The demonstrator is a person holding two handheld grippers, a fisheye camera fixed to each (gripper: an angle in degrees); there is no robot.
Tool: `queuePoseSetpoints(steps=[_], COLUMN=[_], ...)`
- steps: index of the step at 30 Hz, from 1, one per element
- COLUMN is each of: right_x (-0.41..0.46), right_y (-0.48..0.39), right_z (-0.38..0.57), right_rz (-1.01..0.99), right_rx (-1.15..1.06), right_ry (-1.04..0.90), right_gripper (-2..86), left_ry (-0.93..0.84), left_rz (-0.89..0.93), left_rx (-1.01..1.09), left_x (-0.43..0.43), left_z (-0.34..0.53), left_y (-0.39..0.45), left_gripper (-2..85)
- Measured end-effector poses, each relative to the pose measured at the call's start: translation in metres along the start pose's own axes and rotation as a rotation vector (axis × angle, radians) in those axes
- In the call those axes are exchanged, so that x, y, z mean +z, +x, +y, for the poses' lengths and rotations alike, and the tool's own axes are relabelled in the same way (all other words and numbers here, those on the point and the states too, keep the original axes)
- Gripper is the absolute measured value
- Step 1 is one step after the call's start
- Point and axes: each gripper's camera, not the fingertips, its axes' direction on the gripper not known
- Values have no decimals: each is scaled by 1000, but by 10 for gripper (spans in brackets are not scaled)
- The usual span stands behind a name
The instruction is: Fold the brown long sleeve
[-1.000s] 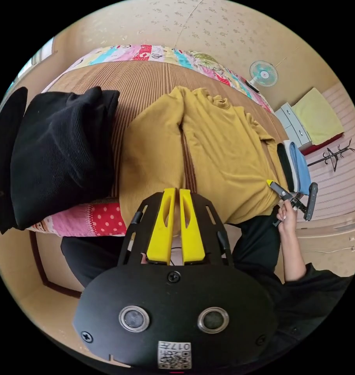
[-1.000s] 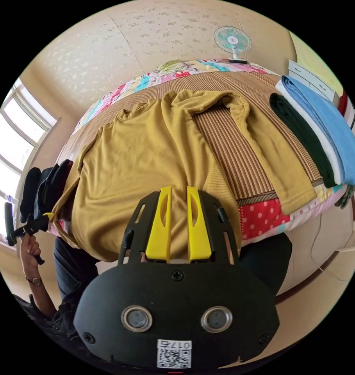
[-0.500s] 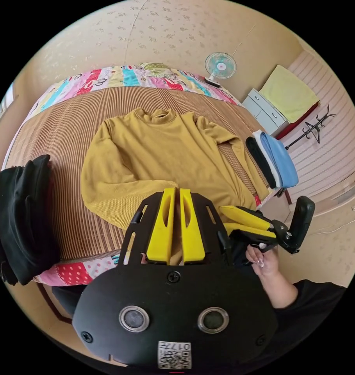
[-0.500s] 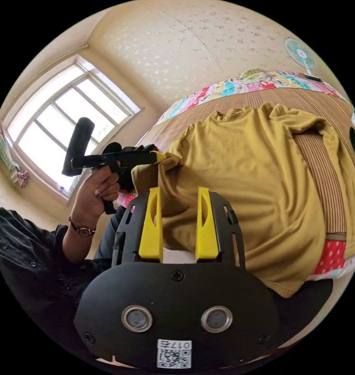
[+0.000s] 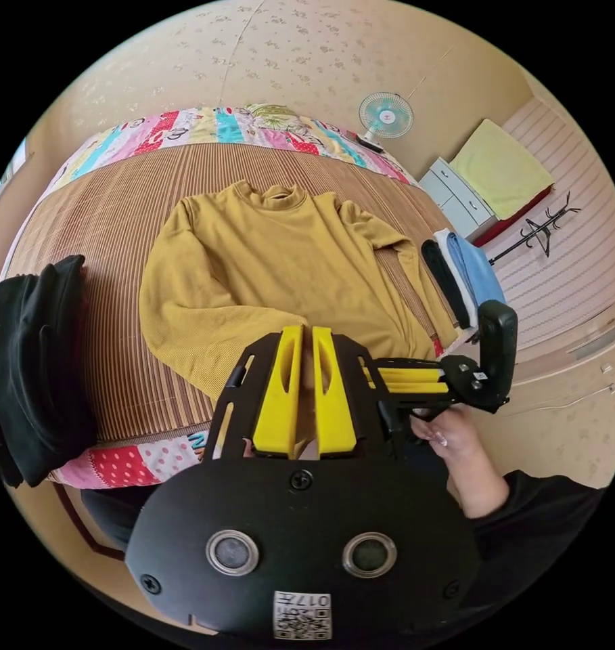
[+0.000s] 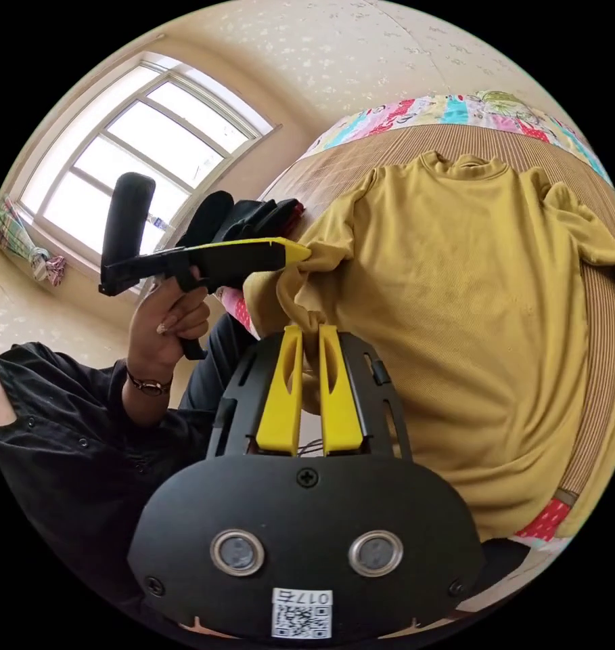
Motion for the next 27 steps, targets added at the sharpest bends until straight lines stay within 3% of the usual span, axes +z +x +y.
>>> queuePoseSetpoints(steps=[3,7,11,16,20,23,25,27], right_x=[-49,-82,-45,-18,-19,-48,-71,-95], right_y=[-13,8,54,70,57,41,27,14], right_z=[-10,-7,7,29,24,6,-10,-31], right_rz=[23,178,269,182,163,109,105,157], right_rx=[-16,156,337,419,364,286,213,139], right_ry=[59,60,-59,-24,-80,-55,-41,-32], right_gripper=[30,27,31,44,35,34,33,34], left_ry=[25,93,41,47,-180,11,206,290], left_rz=[38,-3,-62,-164,-275,-282,-69,78], left_rx=[15,-106,-124,-33,74,38,-52,-166], left_x=[-24,-41,-18,36,103,75,30,9], left_z=[6,-8,-51,-106,-120,-101,-84,-76], left_y=[-16,-72,-115,-133,-131,-132,-152,-178], left_gripper=[49,48,67,97,52,21,12,10])
